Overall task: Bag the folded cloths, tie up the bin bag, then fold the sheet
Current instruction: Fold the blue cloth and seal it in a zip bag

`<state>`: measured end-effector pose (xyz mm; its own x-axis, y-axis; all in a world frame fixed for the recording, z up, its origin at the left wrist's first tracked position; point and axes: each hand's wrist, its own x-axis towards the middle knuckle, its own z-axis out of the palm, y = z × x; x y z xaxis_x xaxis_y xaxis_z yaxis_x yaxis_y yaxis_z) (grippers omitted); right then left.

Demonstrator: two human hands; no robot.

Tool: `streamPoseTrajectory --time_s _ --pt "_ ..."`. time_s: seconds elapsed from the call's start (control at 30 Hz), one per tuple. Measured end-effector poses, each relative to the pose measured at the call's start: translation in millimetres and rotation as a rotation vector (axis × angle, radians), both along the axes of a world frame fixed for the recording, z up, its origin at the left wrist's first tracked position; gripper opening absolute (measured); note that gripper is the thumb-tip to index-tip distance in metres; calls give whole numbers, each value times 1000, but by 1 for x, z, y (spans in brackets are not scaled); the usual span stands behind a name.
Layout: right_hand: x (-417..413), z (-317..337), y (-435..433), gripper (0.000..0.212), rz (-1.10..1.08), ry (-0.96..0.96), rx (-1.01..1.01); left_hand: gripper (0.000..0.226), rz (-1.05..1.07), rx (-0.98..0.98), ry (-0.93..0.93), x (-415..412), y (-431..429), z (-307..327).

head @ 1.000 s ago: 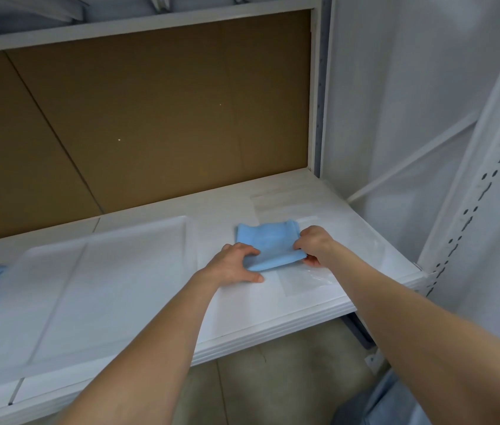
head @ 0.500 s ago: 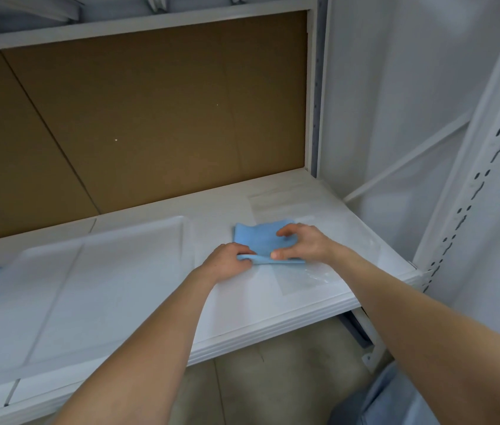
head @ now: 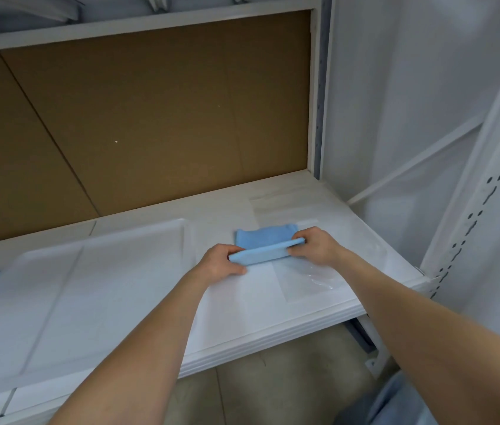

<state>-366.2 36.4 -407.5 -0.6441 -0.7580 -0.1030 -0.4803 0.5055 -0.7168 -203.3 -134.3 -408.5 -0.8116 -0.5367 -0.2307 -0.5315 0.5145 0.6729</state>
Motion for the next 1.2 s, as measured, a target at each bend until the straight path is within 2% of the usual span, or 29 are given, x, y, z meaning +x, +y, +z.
streamPoseTrajectory --time_s 0.07,0.13,0.27,0.4,0.47,0.53,0.6,0.77,0.83,0.93,1.0,1.13,1.2 --pt "-3 -2 -1 19 -33 -66 6 27 70 -1 29 -3 -4 -1" --pt "-5 -2 -2 27 -33 -120 39 23 125 42 93 -6 -7 -2" --pt "-11 1 -7 17 -91 -79 112 23 191 108 184 -13 -10 -3" --pt "-16 1 -15 19 -136 -44 15 24 209 191 252 -17 -13 -5" --pt "-17 0 -19 14 -181 -31 -6 20 195 215 222 -17 -16 -7" --pt "-18 -2 -23 28 -254 -11 26 5 219 131 193 -21 -19 -8" --pt "-17 -3 -27 39 -332 -1 68 18 279 27 187 -28 -21 -8" --pt "-16 -6 -37 21 -415 53 163 18 336 -154 62 -39 -20 -6" --pt "-16 -6 -38 29 -429 88 190 16 356 -201 -8 -41 -22 -7" --pt "-16 -4 -39 34 -418 149 228 27 423 -216 -19 -46 -20 -7" --pt "-17 -5 -40 31 -404 171 257 33 425 -149 -4 -52 -16 -3" --pt "-16 -6 -39 32 -387 174 254 37 420 154 -24 -63 -6 6" --pt "-16 -4 -38 35 -372 161 247 34 416 223 7 -62 -5 7"
